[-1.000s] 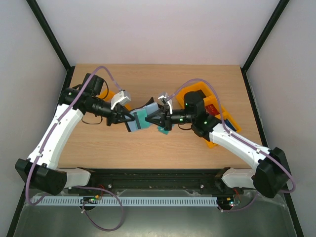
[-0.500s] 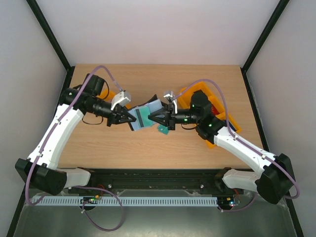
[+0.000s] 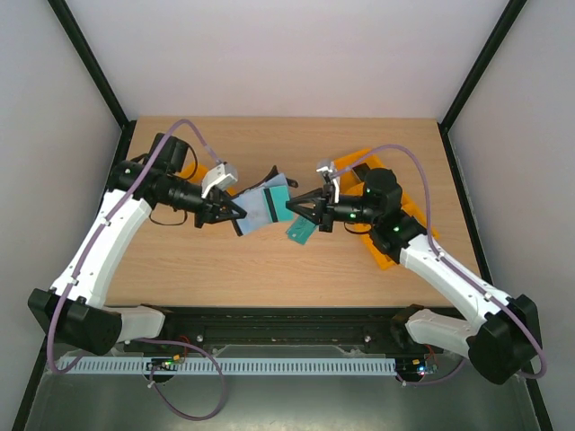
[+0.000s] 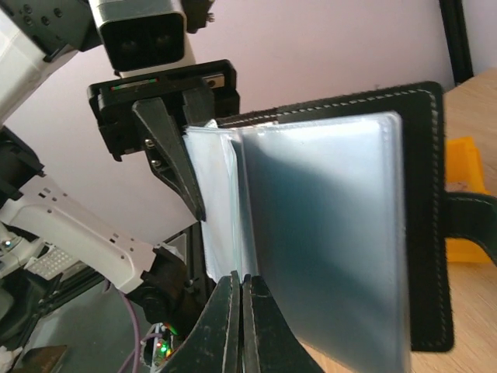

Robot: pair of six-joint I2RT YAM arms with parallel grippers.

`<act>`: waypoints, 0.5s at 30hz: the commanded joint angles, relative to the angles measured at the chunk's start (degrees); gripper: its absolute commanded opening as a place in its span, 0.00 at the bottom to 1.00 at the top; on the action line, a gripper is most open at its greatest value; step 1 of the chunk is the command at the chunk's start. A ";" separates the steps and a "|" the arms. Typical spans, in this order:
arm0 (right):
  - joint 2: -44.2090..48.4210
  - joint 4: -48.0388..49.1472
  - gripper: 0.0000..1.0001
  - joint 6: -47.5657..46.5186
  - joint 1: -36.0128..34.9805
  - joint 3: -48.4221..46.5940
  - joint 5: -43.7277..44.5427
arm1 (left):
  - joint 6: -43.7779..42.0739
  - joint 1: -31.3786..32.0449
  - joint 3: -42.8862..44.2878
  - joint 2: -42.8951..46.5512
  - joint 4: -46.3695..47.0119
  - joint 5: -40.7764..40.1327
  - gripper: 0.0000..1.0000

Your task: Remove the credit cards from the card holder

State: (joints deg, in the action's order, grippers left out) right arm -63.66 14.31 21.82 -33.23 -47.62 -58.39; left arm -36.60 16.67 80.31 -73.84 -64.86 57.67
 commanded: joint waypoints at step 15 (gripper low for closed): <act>3.50 -26.53 0.02 -46.89 5.06 -7.27 25.85 | 17.71 -11.01 -5.01 2.02 15.98 -4.63 0.02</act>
State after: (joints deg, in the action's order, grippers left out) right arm -61.17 -8.91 -2.55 -26.89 -54.92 -43.22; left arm -23.38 7.92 76.16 -72.82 -53.47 51.79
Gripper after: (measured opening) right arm 0.017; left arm 0.055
